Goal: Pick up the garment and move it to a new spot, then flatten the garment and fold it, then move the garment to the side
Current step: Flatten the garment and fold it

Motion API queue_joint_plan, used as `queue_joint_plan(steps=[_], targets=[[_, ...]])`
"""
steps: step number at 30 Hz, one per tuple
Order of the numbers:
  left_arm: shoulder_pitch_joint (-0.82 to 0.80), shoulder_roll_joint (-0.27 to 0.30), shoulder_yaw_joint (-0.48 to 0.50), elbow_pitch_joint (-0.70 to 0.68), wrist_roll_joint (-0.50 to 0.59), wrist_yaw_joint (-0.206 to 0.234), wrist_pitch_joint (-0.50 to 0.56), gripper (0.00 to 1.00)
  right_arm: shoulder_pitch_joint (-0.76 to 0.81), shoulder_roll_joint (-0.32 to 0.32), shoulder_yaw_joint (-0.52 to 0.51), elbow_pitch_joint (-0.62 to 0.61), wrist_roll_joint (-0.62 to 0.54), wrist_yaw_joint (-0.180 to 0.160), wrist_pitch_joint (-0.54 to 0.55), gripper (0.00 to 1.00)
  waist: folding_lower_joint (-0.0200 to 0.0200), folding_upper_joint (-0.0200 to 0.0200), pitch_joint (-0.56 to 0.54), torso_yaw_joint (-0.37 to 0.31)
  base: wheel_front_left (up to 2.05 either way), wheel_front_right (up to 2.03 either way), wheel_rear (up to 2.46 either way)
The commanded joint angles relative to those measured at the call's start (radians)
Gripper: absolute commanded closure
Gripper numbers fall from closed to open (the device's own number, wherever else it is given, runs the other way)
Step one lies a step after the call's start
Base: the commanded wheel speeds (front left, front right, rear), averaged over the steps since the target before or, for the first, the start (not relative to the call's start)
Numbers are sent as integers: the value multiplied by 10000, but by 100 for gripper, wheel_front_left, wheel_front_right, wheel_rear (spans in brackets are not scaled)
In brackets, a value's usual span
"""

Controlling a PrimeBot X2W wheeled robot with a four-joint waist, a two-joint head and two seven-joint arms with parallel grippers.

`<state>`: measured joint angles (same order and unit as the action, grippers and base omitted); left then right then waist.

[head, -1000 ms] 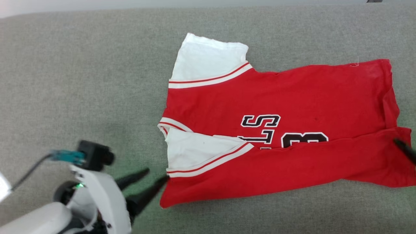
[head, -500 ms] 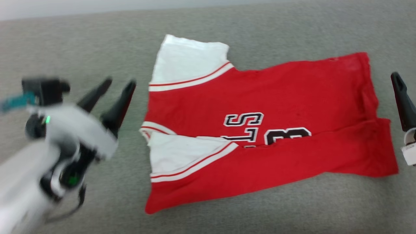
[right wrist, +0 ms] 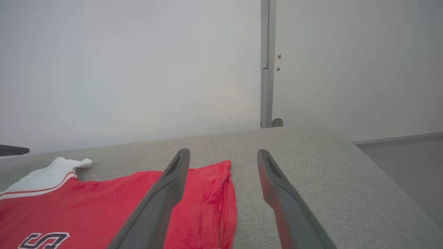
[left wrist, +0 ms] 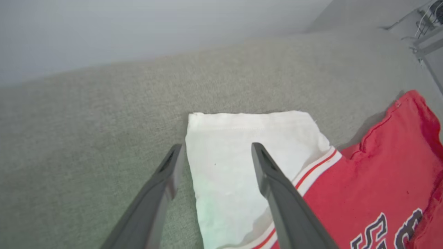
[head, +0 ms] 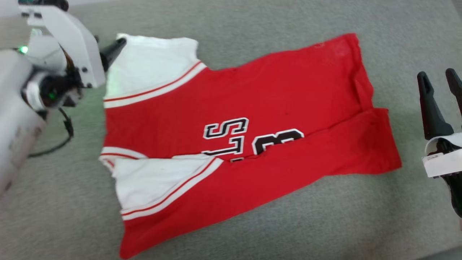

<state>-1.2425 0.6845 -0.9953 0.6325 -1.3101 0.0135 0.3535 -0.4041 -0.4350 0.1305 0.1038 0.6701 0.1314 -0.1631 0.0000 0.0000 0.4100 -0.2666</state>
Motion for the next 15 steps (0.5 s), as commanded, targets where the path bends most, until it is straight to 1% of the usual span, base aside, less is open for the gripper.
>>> queue_joint_plan(steps=[1, 5, 8, 11, 13, 14, 15], targets=[[-381, -103, -199, 487, -12, 75, 771, 0, -137, 60, 51, 29, 76, -16, -76, 0, 0, 0, 519, -582, 0, 0, 0], [-1214, -292, -445, 1608, -154, 309, 2553, 0, -279, 127, 291, 102, 219, -16, -176, 0, 0, 0, 904, -918, 0, 0, 0], [-1702, -374, -615, 2134, -177, 376, 3572, 0, -409, 136, 493, 167, 317, -16, -251, 0, 0, 0, 1147, -1136, 0, 0, 0], [-1888, -473, -797, 2438, -190, 194, 4326, 0, -482, 42, 642, 254, 364, -16, -292, 0, 0, 0, 1308, -1216, 0, 0, 0], [-1968, -600, -814, 2545, -250, 129, 4531, 2, -603, -88, 723, 294, 430, -16, -217, 0, 0, 0, 1374, -1181, 0, 0, 0], [-1990, -690, -867, 2553, -227, 54, 4615, 18, -677, -157, 792, 305, 454, -16, -121, 0, 0, 0, 1406, -1139, 0, 0, 0], [-2017, -783, -888, 2558, -223, -27, 4668, 51, -751, -237, 878, 306, 487, -16, 0, 0, 0, 0, 1449, -1082, 0, 0, 0]])
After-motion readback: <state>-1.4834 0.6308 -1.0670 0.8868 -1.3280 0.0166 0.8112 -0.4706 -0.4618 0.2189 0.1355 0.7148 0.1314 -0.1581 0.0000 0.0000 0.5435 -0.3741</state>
